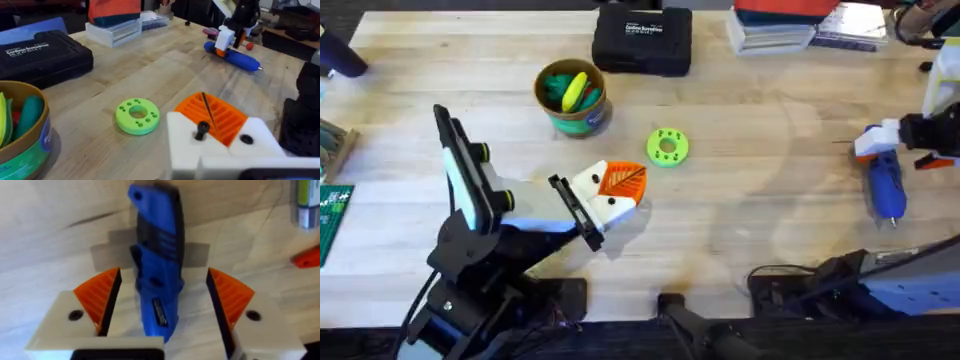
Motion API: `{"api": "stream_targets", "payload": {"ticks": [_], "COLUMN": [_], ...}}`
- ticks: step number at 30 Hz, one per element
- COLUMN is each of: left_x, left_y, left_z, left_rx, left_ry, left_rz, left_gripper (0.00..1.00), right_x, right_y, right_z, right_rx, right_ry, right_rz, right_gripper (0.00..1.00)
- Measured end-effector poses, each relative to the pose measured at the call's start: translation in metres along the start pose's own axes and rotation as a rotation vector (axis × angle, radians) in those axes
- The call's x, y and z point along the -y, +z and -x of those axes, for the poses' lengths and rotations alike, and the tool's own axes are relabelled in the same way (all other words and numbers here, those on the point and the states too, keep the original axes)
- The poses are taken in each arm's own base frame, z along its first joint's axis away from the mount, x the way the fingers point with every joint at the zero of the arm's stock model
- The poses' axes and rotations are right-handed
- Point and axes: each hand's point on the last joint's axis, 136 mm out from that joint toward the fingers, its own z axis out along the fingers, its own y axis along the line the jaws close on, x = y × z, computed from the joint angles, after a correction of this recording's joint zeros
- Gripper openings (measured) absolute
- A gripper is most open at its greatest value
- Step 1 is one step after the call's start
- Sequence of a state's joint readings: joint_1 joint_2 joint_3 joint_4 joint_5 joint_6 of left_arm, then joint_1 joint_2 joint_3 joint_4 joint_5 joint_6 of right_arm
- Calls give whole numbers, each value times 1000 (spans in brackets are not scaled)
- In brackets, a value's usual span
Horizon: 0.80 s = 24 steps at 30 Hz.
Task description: Pick up the gripper from the table and insert it into the empty holder that is missing its gripper. Then pick up a screw, insert it into the mounting hole, and use the screwdriver to tighten it. Finally, clean up the table by picking up the vegetable and placing it into the bucket.
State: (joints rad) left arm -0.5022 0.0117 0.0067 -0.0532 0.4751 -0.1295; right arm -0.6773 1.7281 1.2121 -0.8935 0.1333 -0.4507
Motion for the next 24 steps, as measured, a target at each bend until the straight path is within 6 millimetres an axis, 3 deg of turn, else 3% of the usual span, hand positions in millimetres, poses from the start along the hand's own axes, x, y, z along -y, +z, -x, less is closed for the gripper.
{"api": "stream_targets", "payload": {"ticks": [4, 10, 18, 24], "left_x": [0, 0, 0, 0], "left_y": [0, 0, 0, 0], "left_z": [0, 0, 0, 0], "left_rx": [0, 0, 0, 0], "left_ry": [0, 0, 0, 0], "left_rz": [0, 0, 0, 0], "left_gripper": [12, 12, 12, 12], "right_x": [3, -8, -12, -5], "right_y": [11, 16, 17, 19], "right_z": [16, 31, 30, 17], "right_rx": [43, 101, 103, 72], "right_ry": [4, 0, -15, 16], "right_rz": [-3, 71, 102, 116], "right_gripper": [994, 994, 994, 994]}}
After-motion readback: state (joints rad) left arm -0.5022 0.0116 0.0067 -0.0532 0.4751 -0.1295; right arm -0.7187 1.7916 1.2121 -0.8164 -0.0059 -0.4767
